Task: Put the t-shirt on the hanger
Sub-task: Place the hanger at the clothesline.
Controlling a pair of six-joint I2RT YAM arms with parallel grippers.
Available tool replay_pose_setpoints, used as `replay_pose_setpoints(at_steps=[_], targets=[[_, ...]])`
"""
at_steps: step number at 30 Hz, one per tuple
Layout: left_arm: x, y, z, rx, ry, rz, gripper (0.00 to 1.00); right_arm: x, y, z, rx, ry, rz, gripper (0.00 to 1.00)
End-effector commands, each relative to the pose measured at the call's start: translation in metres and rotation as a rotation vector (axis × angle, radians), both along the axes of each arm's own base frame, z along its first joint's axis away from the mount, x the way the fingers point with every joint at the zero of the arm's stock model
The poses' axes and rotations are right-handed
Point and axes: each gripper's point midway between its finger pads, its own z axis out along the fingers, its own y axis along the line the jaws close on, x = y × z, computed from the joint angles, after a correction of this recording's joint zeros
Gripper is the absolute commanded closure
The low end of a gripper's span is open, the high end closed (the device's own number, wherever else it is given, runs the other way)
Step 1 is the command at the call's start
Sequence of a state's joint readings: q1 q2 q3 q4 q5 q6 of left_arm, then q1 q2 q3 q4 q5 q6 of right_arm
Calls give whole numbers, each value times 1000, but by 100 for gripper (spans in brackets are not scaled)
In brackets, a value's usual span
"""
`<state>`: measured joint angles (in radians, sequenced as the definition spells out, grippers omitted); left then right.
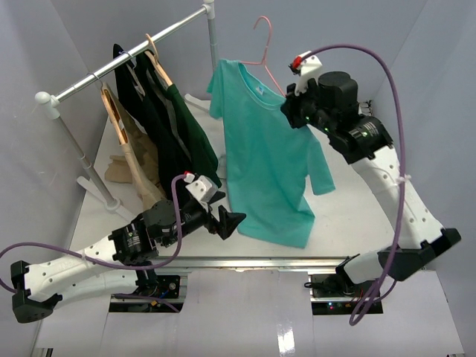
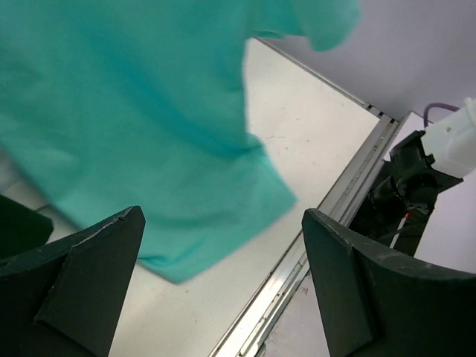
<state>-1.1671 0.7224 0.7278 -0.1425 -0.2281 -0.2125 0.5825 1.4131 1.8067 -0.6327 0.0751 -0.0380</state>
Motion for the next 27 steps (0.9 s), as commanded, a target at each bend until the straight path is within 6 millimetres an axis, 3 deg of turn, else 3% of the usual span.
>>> replay_pose_setpoints(at_steps=[1,5,8,11,16,22,27], targets=[[-14,-18,5,-142,-23,-102,2,35,40,70,135,-216,18,92],[-10,-28,-27,-78,-3,-105,2,70,73,65,114,-240,6,92],[-7,-31,-46,-30,-1,-98,2,81,92,71,117,-300,14,92],[-5,-27,-49,-25,-13,-83,2,91,104,75,143,-326,1,92],[-7,-17,-47,-65,-27,-73,2,102,139,62,181,-319,47,92],[-9,-13,-50,-84,-25,-74,2,115,165,53,167,-371,54,92],[-9,-15,-56,-63,-13,-78,2,126,189,32,170,-365,90,92]])
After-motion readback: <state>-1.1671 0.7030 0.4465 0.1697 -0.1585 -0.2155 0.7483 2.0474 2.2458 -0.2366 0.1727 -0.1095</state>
